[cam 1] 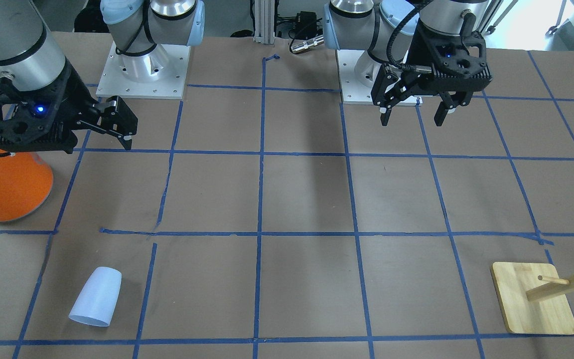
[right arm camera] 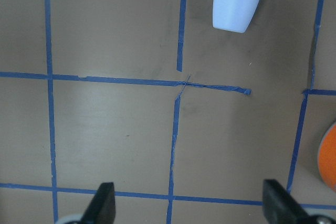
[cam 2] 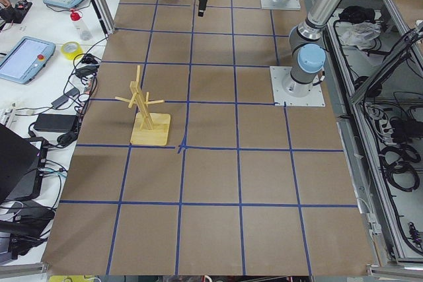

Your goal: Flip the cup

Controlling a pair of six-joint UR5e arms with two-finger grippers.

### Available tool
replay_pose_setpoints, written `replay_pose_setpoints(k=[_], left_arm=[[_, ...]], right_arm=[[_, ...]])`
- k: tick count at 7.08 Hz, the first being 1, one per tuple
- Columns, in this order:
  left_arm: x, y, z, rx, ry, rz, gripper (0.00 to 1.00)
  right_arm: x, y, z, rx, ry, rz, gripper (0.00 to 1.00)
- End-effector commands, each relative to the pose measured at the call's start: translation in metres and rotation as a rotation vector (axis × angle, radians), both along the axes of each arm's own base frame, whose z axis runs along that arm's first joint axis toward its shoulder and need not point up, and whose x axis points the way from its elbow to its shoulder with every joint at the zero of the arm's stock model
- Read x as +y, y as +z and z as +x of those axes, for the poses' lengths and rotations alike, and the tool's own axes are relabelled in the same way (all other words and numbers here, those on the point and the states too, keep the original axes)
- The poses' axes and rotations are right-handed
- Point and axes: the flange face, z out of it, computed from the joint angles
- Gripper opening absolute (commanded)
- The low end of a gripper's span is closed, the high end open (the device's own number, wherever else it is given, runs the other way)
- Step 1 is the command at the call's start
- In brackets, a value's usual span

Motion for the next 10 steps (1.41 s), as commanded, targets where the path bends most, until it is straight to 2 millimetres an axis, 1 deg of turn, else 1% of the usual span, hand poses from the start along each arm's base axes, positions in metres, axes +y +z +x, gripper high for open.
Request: replay_pose_setpoints(k=[1, 7, 9, 10], left_arm=[[0.0, 0.0, 0.0, 0.0, 0.001, 0.0, 1.0], [0.0, 0.0, 0.001, -0.003, 0.001, 0.0, 1.0], [0.001, 0.001, 0.0, -0.005, 0.0, -0.002, 1.0], [0.0, 0.001, 0.001, -0.006, 0.002, -0.002, 1.0]], right_arm=[[0.0, -0.001, 0.0, 0.002, 0.001, 0.004, 1.0], [0.002, -0.003, 0.0, 0.003, 0.001, 0.014, 1.0], [0.002, -0.01, -0.003, 0.025, 0.001, 0.027, 1.0], [0.005, -0.019, -0.003, 0.024, -0.001, 0.047, 1.0]])
